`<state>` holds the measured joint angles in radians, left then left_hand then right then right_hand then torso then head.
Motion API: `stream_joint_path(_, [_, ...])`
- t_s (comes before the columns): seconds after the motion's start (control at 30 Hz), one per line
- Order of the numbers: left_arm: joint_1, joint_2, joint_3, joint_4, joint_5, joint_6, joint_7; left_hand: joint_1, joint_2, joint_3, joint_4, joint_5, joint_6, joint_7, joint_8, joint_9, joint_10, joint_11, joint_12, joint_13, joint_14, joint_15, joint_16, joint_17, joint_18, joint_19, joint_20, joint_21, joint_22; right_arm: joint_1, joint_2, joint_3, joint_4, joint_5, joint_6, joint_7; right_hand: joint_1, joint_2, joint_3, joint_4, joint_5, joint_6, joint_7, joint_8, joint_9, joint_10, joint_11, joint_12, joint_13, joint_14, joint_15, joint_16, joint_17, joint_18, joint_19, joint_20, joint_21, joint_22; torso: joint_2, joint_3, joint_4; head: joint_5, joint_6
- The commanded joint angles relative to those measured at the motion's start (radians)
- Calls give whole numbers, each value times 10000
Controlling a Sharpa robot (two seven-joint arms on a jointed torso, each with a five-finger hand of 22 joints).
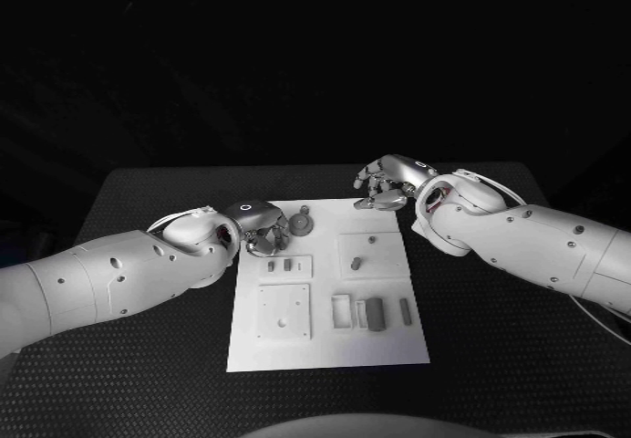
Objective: Assemble the parts on the task board
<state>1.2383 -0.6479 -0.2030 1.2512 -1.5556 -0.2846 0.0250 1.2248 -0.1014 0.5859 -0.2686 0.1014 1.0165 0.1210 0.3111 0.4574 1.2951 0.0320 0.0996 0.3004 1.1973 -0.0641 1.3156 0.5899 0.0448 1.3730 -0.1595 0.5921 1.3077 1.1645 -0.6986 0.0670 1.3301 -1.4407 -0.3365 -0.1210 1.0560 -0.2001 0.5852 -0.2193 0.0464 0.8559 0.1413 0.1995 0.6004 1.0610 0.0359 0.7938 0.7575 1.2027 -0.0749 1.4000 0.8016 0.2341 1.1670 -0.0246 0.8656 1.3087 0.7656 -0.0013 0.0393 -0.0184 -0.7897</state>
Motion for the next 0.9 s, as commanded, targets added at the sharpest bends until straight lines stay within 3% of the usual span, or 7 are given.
stream_joint_path(0.03, [-7, 24, -7, 44, -46, 192, 53, -84, 22, -21, 54, -10, 6, 39, 41, 12, 145, 104, -65, 11, -19, -57, -47, 17, 1056, -18, -60, -36, 147, -4, 3, 2, 3, -17, 22, 68, -11, 63, 4, -80, 11, -53, 99, -41, 13, 73, 13, -57, -13, -6, 17, -35, -18, 277, -7, -95, -12, 141, 7, -1, -1, 0, 8])
stream_joint_path(0.63, [-6, 83, -56, -53, -120, 453, -317, -157, -144, -69, 102, -101, -212, 126, -83, -59, -45, 182, -234, 45, -166, 15, -74, 61, 1050, -131, -33, -93, 174, -4, -14, 2, 15, -17, 13, 64, -13, 62, 2, -82, 11, -55, 99, -42, 15, 73, 14, -57, -19, -6, 18, -36, -19, 277, -7, -94, -13, 140, 8, 4, 0, -6, -14])
stream_joint_path(0.73, [-6, 72, -67, -43, -86, 328, -358, -348, -346, -264, 118, -131, -660, 246, -331, -178, -258, 261, -338, 36, -235, 92, -47, 101, 1072, -164, 23, -91, 196, -4, -21, 2, 13, -17, 12, 64, -14, 61, 2, -82, 11, -56, 100, -43, 15, 72, 14, -57, -21, -6, 18, -37, -19, 277, -8, -94, -13, 140, 6, 1, -2, -11, -8])
stream_joint_path(0.8, [-6, 57, -68, -33, -52, 249, -336, -414, -433, -449, 60, -115, -1131, 33, -564, -274, -376, 300, -333, 42, -281, 131, -35, 126, 1124, -195, 71, -101, 197, -4, -24, 2, 14, -17, 13, 64, -14, 59, 1, -82, 11, -57, 100, -43, 15, 72, 14, -57, -21, -6, 18, -37, -19, 277, -8, -93, -14, 140, 2, 3, 1, -11, -12])
stream_joint_path(0.9, [-6, 35, -68, -33, -49, 194, -323, -418, -497, -539, 36, -109, -1454, -60, -707, -329, -422, 314, -322, 59, -298, 145, -36, 136, 1156, -203, 94, -112, 191, -4, -30, 2, 14, -17, 13, 63, -14, 58, 1, -83, 11, -58, 100, -44, 16, 72, 14, -57, -22, -7, 18, -37, -20, 277, -8, -93, -14, 140, 2, 2, 1, -9, -17])
